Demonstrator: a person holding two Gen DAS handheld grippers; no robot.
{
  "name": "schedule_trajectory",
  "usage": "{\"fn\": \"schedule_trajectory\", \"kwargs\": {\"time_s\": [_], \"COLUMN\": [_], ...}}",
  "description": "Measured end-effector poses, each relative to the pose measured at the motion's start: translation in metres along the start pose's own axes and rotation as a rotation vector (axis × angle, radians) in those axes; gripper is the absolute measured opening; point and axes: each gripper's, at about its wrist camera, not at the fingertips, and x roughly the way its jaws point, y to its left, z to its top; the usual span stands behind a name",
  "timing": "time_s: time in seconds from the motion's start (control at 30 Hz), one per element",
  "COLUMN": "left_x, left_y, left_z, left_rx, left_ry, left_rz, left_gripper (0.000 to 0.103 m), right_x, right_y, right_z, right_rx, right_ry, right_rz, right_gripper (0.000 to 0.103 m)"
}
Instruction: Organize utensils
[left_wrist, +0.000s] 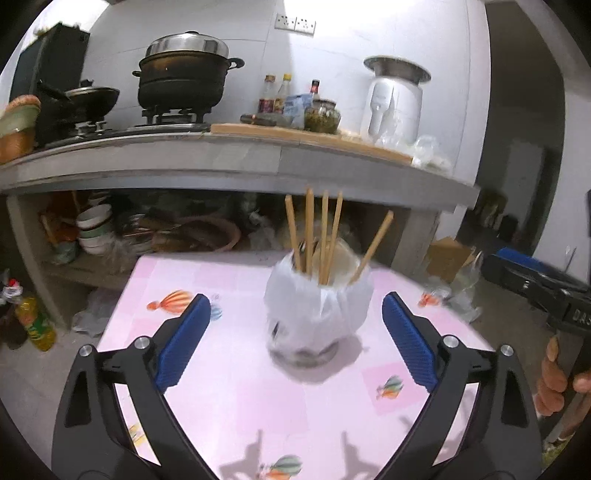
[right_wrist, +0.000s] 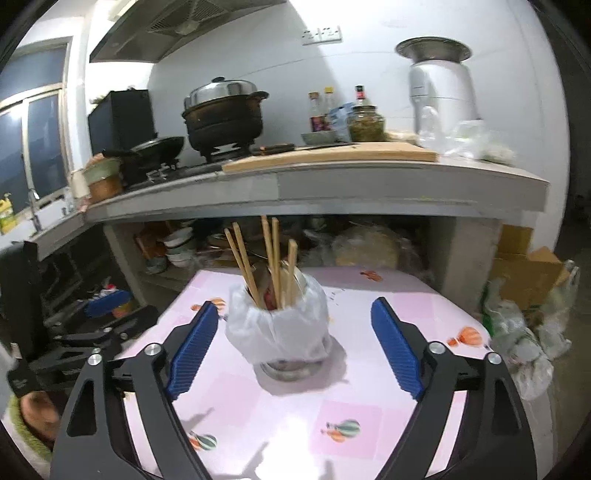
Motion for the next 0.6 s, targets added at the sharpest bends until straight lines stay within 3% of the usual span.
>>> {"fn": "schedule_trajectory", "kwargs": {"time_s": [0.3,0.47,0.6], "left_x": [-0.032,-0.046,-0.051], "left_y": [-0.009,-0.015,-0.019], "left_z": [-0.040,-0.050,-0.047], "left_rx": [0.006,0.046,0.066], "left_ry": [0.031,0.024,0.018], "left_rz": [0.067,0.121,0.217], "left_gripper": [0.094,0.095,0.095], "right_x": [-0.034,-0.047,-0.052], "right_y": [0.004,0.003,0.005], "right_z": [-0.050,-0.051,-0.047], "right_rx": [-0.020,-0.028,-0.025], "right_ry": [0.000,-0.009,-0.028], "right_rz": [-0.100,-0.132,-0.150], "right_gripper": [0.095,0.097,0.097]}}
